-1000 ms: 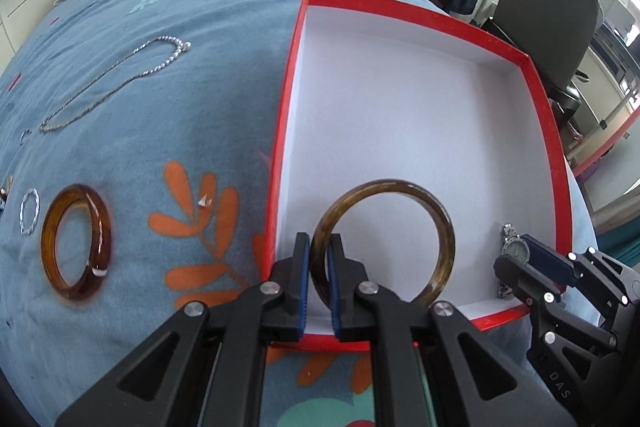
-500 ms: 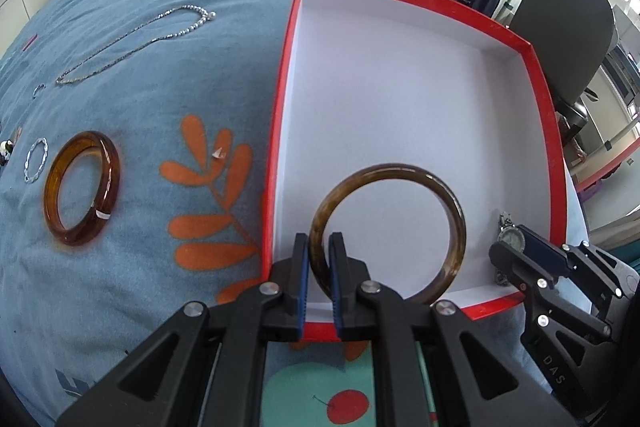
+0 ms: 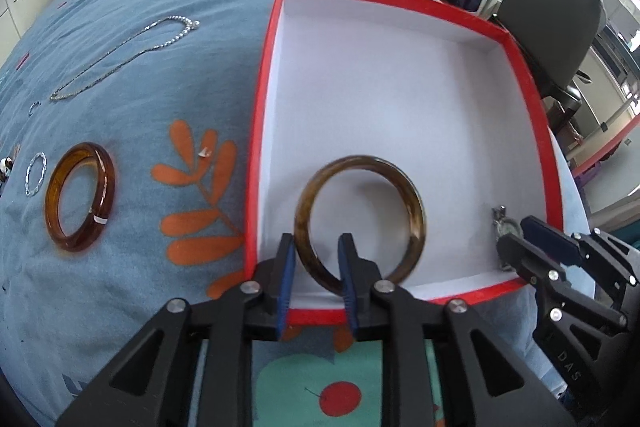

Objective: Organize jewelry
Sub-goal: 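Lower into the box and open both tools to release bangle and watch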

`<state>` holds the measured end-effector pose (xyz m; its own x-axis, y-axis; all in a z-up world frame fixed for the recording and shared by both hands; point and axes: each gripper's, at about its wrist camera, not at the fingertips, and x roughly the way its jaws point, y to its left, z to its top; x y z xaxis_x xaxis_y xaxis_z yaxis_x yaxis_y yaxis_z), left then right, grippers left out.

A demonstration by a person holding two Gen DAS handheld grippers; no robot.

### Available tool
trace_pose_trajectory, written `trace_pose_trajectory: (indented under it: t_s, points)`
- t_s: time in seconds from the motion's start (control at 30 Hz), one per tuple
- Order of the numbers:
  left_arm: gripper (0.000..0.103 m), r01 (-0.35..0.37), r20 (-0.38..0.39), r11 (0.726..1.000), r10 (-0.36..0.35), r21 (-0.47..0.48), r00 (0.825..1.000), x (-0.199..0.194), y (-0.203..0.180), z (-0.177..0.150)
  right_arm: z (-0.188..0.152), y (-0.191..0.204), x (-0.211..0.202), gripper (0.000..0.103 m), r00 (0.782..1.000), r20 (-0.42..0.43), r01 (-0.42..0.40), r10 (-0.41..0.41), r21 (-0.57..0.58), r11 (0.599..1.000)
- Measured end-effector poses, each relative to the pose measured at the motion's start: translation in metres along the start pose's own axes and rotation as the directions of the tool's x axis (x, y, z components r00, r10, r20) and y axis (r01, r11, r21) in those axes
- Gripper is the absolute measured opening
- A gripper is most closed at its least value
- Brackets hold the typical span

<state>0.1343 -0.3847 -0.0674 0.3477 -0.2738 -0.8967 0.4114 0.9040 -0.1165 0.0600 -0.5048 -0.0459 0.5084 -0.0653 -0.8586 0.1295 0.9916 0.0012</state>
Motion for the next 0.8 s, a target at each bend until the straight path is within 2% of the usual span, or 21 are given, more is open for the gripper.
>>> trace_pose_trajectory:
  t_s: [0.1, 0.2, 0.27, 0.6, 0.8]
  points:
    - [0.029, 0.012, 0.023, 1.0, -0.012, 0.02, 1.0, -0.01, -0.003, -0.003, -0.002, -0.001, -0.009, 0.027, 1.0, 0.014, 0.005, -0.005, 0.013, 1.0]
    - [0.035, 0.027, 0.047, 0.999, -0.028, 0.022, 0.999, -0.024, -0.003, -0.006, -0.005, 0.001, -0.021, 0.039, 0.999, 0.036, 0.014, -0.015, 0.025, 1.0]
    - [0.039, 0.023, 0.071, 0.999, -0.025, 0.027, 0.997, -0.034, -0.003, -0.008, -0.008, 0.002, -0.029, 0.042, 0.998, 0.054, 0.008, -0.01, 0.042, 0.999]
    - [0.04, 0.018, 0.176, 0.998, -0.029, 0.063, 0.984, -0.094, 0.0, -0.024, -0.029, 0.015, -0.073, 0.046, 0.993, 0.118, -0.009, -0.004, 0.105, 0.994]
    - [0.04, -0.011, 0.24, 0.998, -0.006, 0.069, 0.971, -0.13, 0.01, -0.036, -0.041, 0.034, -0.099, 0.048, 0.987, 0.16, -0.036, 0.018, 0.113, 0.993]
